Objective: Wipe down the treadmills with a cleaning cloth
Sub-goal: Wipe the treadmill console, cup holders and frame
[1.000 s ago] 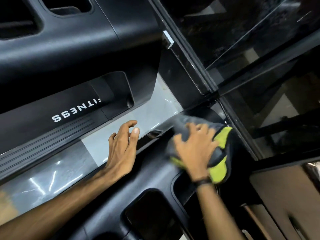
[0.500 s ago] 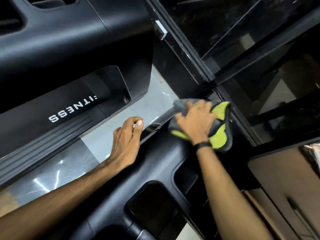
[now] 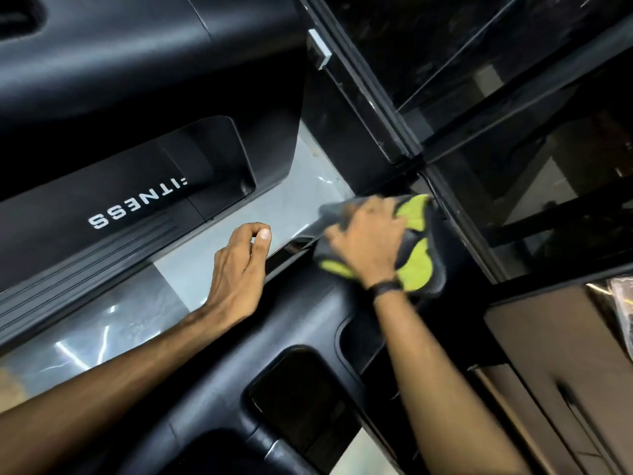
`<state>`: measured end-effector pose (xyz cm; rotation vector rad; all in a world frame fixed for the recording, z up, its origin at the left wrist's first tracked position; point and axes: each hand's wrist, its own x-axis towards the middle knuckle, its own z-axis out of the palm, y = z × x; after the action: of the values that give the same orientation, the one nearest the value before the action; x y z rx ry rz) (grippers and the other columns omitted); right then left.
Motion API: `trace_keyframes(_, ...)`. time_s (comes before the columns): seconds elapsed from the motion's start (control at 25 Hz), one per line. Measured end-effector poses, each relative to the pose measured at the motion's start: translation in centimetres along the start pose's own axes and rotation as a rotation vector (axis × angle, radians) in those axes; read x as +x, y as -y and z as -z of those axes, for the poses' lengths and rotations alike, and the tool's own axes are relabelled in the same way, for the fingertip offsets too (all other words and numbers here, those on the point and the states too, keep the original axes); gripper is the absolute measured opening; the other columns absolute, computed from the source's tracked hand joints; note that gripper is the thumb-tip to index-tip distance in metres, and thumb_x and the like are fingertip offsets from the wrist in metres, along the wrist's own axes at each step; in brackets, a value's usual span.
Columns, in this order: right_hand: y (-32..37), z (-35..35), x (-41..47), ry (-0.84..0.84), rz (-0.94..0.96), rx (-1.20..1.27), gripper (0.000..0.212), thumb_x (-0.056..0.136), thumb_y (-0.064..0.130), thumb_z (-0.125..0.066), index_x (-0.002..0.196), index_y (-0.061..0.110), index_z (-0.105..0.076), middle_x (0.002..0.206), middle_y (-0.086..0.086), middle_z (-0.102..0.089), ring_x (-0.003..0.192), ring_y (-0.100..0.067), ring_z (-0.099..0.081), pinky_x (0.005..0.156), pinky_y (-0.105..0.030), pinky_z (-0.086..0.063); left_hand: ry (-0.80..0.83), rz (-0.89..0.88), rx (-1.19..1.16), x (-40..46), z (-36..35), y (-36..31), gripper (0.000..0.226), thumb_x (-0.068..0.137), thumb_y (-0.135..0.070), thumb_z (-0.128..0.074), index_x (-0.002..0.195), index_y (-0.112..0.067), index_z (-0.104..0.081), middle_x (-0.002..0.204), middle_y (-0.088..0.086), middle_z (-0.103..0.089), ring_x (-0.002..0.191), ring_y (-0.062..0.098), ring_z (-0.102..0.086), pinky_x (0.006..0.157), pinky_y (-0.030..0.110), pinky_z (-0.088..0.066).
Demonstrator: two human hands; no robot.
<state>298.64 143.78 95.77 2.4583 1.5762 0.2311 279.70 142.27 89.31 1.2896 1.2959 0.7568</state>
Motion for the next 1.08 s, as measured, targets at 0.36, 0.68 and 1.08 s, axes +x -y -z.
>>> trace_keyframes(0.36, -5.6, 0.6, 3.7, 0.019, -0.12, 0.051, 0.049, 0.081, 0.049, -0.061, 0.119, 0.019, -0.07, 0.118, -0.013, -0.059, 0.117, -0.036, -0.049, 0.097, -0.048, -0.043, -0.092, -0.01, 0.033, 0.6, 2.5, 0.7, 0.046, 0.096, -0.064, -0.025, 0.106, -0.033, -0.057, 0.099, 0.0, -0.064, 0.094, 0.02, -0.061, 0.09, 0.049, -0.049)
trace_keyframes(0.68, 5.7, -0.2, -11.9, 0.067, 0.566, 0.268, 0.032, 0.069, 0.052, -0.056, 0.086, 0.027, -0.067, 0.09, -0.002, -0.057, 0.09, -0.025, -0.046, 0.075, -0.043, -0.031, -0.093, 0.005, 0.007, 0.1, 2.1, 0.5, 0.057, 0.092, -0.067, -0.022, 0.108, -0.027, -0.06, 0.104, 0.0, -0.066, 0.099, 0.025, -0.061, 0.094, 0.046, -0.046)
trace_keyframes(1.08, 1.1, 0.0, 0.3, 0.041, 0.126, -0.03, 0.046, 0.081, 0.051, -0.055, 0.106, 0.016, -0.073, 0.109, -0.015, -0.064, 0.113, -0.034, -0.05, 0.088, -0.044, -0.039, -0.112, 0.003, 0.027, -0.6, 3.2, 0.9, 0.067, 0.091, -0.068, -0.02, 0.102, -0.015, -0.059, 0.099, 0.01, -0.065, 0.094, 0.029, -0.061, 0.087, 0.048, -0.048)
